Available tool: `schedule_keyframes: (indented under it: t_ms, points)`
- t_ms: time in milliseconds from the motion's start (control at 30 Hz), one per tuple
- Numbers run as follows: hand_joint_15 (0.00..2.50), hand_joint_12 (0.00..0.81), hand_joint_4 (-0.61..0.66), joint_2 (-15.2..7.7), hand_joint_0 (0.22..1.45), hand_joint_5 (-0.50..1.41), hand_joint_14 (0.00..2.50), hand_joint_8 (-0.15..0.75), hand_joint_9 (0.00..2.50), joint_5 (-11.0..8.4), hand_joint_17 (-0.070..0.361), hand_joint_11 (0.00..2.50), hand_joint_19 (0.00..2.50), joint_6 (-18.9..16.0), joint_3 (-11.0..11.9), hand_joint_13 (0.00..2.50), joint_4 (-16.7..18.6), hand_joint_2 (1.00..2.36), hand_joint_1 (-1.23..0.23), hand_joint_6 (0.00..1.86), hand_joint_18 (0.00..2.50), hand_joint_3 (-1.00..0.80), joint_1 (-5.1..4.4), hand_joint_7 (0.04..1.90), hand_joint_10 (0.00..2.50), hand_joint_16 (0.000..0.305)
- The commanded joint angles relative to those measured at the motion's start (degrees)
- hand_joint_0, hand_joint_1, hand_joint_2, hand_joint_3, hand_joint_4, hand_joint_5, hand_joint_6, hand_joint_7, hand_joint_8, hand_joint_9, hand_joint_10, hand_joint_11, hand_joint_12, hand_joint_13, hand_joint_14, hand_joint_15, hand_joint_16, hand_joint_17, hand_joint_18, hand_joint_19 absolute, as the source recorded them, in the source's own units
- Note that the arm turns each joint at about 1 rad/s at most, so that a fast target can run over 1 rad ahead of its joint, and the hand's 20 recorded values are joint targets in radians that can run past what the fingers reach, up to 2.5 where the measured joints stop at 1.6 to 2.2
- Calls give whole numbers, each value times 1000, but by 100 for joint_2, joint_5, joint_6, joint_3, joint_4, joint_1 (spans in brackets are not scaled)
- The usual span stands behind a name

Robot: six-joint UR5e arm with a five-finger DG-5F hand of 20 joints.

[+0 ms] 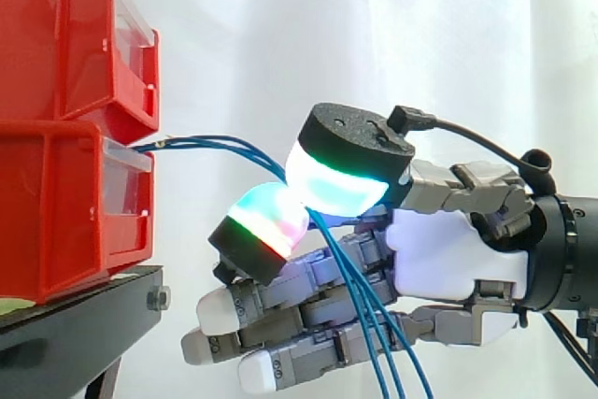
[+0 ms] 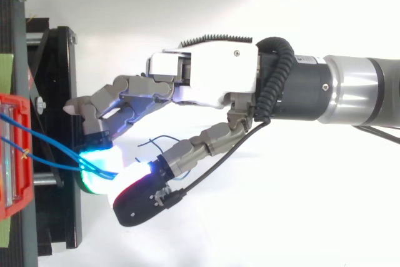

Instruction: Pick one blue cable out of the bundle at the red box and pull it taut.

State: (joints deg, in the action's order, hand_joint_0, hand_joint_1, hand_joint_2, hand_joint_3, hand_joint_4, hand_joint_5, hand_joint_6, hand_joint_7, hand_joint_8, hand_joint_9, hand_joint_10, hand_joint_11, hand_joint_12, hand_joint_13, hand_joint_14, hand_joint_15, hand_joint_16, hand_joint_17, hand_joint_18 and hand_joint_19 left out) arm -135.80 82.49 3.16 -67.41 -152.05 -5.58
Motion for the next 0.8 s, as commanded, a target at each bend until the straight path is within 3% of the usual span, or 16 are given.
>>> schedule_keyframes:
  t_ms: [0, 167, 567, 767]
  points:
    - [0, 359, 41, 1, 654, -133, 0, 249, 615, 4, 124, 188, 105, 0, 0, 249, 0, 1020, -933, 864, 326, -154, 4, 1150, 5, 55]
    - [0, 355, -27, 1, 734, -153, 0, 227, 549, -5, 123, 167, 60, 0, 0, 199, 0, 1018, -1003, 883, 293, -262, -5, 1097, 4, 55]
    - [0, 350, -31, 1, 813, -172, 0, 203, 509, -14, 121, 151, 46, 0, 0, 177, 26, 1000, -993, 901, 262, -500, -5, 1011, 3, 54]
    - [0, 348, 58, 1, 655, -160, 0, 208, 520, -14, 121, 148, 69, 0, 0, 174, 0, 1000, -945, 877, 274, -500, -5, 1002, 3, 54]
